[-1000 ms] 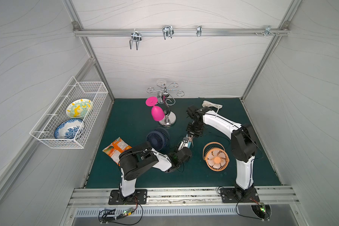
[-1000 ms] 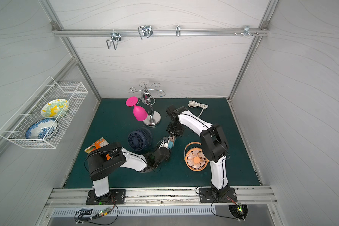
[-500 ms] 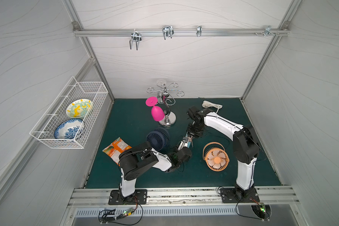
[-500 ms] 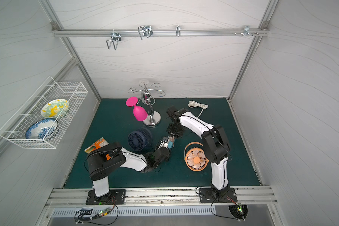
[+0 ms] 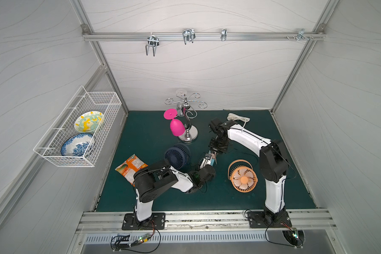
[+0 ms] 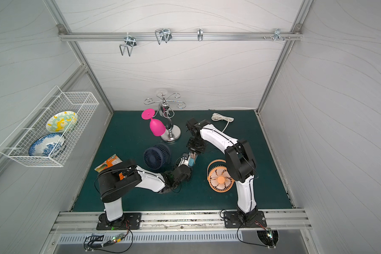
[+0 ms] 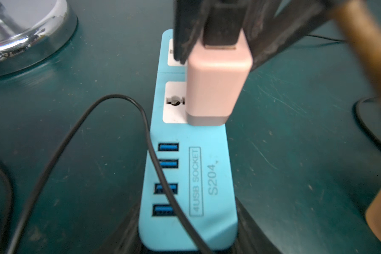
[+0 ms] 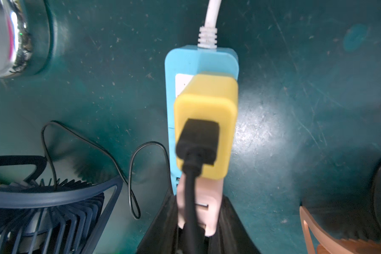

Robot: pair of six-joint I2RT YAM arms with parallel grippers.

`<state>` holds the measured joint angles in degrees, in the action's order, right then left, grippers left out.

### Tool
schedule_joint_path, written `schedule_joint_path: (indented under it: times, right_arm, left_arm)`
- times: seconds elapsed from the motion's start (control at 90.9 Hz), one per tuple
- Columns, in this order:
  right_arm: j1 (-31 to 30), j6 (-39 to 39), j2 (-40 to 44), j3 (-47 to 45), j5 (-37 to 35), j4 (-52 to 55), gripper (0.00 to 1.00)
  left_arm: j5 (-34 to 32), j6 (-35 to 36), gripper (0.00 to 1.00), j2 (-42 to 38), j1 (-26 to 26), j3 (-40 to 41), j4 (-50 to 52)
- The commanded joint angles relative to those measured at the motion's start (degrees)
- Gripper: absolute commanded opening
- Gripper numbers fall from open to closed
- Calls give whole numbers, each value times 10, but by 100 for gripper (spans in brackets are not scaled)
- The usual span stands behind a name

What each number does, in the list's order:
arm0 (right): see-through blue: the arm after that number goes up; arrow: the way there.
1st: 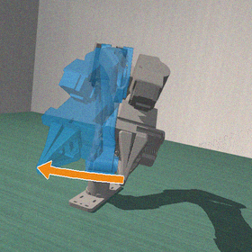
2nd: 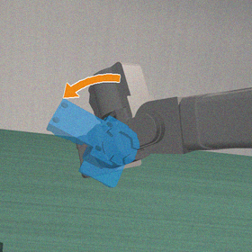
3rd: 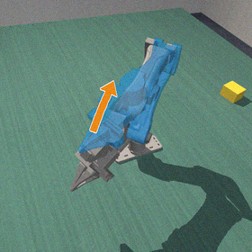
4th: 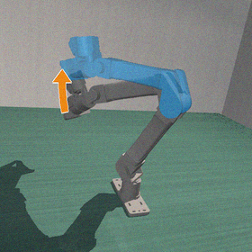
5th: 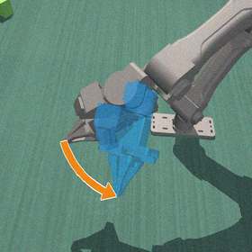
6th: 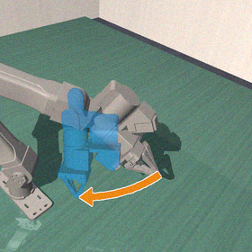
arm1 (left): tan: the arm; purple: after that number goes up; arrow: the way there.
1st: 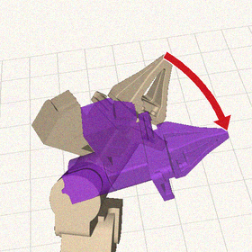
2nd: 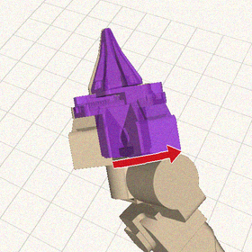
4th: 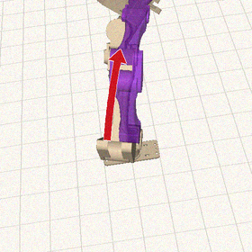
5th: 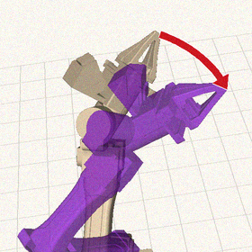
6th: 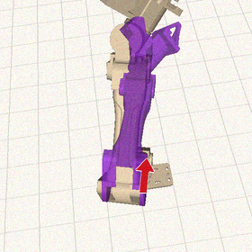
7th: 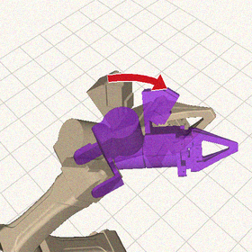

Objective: Unplug the desk fan from the power strip
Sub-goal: Remove the plug from the socket.

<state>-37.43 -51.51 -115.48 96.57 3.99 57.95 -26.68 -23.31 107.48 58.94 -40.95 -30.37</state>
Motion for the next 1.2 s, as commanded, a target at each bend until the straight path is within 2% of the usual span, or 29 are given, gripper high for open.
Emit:
schedule_joint_path:
  times: [0.0,0.132,0.374,0.506,0.605,0.781,0.88,1.035,1.189]
  right_arm:
    - [-6,9,-24,34,-20,27,0]
    - [-3,8,-11,24,-21,20,0]
    - [25,-8,78,-105,2,-62,0]
    - [25,-12,92,-135,8,-83,0]
    - [24,-8,77,-112,4,-69,0]
    - [8,18,0,11,-13,14,0]
    - [0,16,-28,50,-16,34,0]
    - [0,9,-28,44,-13,31,0]
    - [31,-3,6,-8,19,-3,0]
  left_arm:
    - [30,-18,11,15,-3,-6,44]
    - [27,-26,11,14,-3,-3,45]
    - [21,-33,11,12,-6,1,47]
    - [21,-32,11,11,-6,1,49]
    - [25,-30,11,12,-6,-2,54]
    - [31,-26,10,18,-4,-2,49]
    - [35,-25,10,21,-3,-4,48]
    - [36,-24,9,20,-1,-4,49]
    - [30,-30,9,19,-1,5,47]
